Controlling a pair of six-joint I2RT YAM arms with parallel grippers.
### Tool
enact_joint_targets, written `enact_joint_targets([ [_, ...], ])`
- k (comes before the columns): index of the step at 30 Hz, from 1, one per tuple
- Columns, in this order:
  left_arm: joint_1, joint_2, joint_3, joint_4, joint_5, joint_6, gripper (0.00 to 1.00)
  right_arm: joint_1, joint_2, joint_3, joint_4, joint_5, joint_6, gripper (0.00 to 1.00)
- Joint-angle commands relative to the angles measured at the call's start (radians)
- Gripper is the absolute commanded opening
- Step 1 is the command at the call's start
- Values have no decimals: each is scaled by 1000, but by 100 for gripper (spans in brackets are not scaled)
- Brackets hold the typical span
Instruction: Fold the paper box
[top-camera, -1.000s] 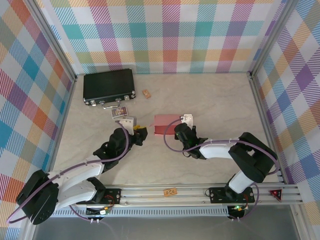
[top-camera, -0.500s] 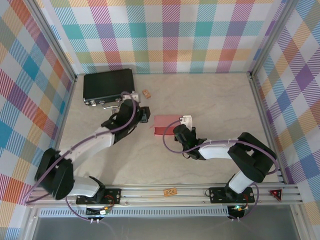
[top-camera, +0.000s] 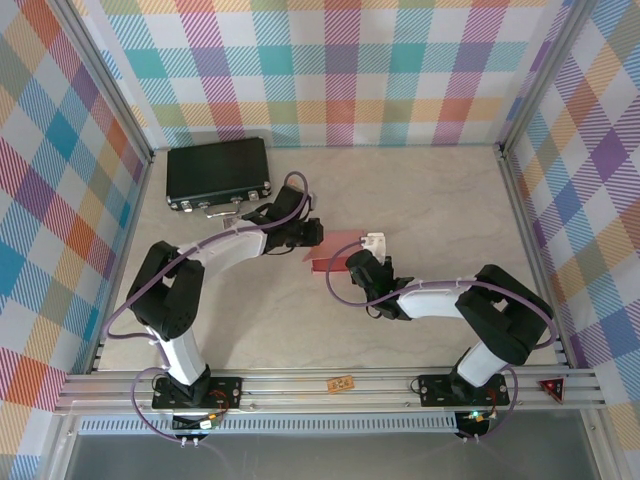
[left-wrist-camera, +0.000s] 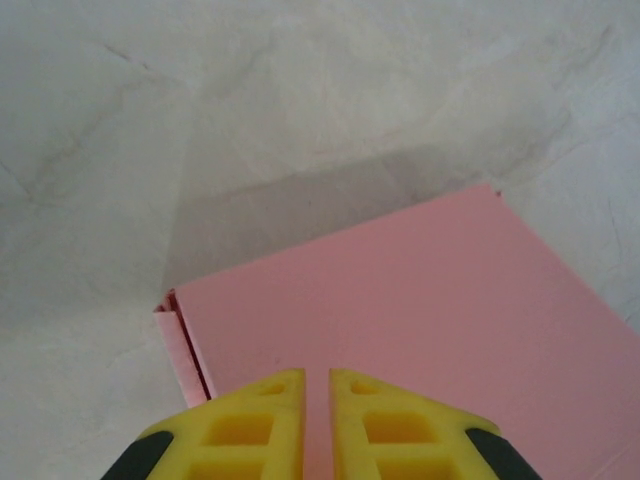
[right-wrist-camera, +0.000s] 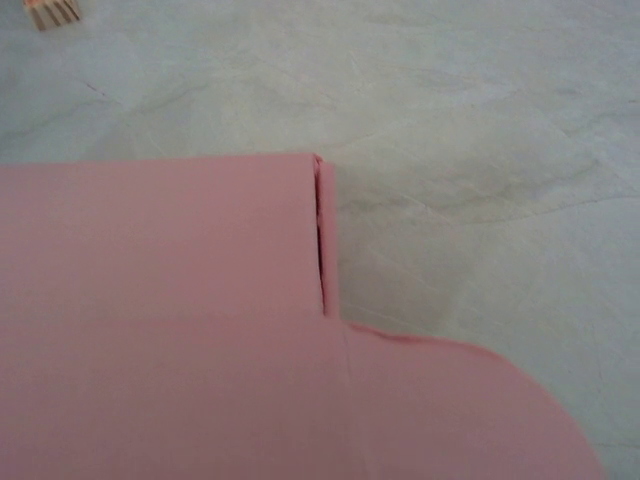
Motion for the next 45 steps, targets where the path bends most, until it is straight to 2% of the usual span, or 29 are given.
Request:
enact_joint_targets([
  [1,6,29,39,-33,56,7,13,10,-2,-8,-46,14,28,14],
  [9,4,67,30,-21,48,-9,13,11,-39,-10,-98,16,44,31],
  [14,4,79,35,-23,35,-11,14,13,-85,-18,-139,16,48,46],
  [18,5,87,38,-22,35,-12,14,14,-139,-38,-185,16,67,52],
  [28,4,96,54,-35,39,-5,15,4,-353,-65,-407,81,136,55],
  [35,3,100,59,-42,40,3,15,-147,-376,37,-437,-242,-21,55],
  [40,3,109,62,-42,38,9,15,-236,-270,160,-458,-479,-106,53],
  [45,1,110,57,-42,36,8,15,-253,-141,276,-482,-632,-154,46],
])
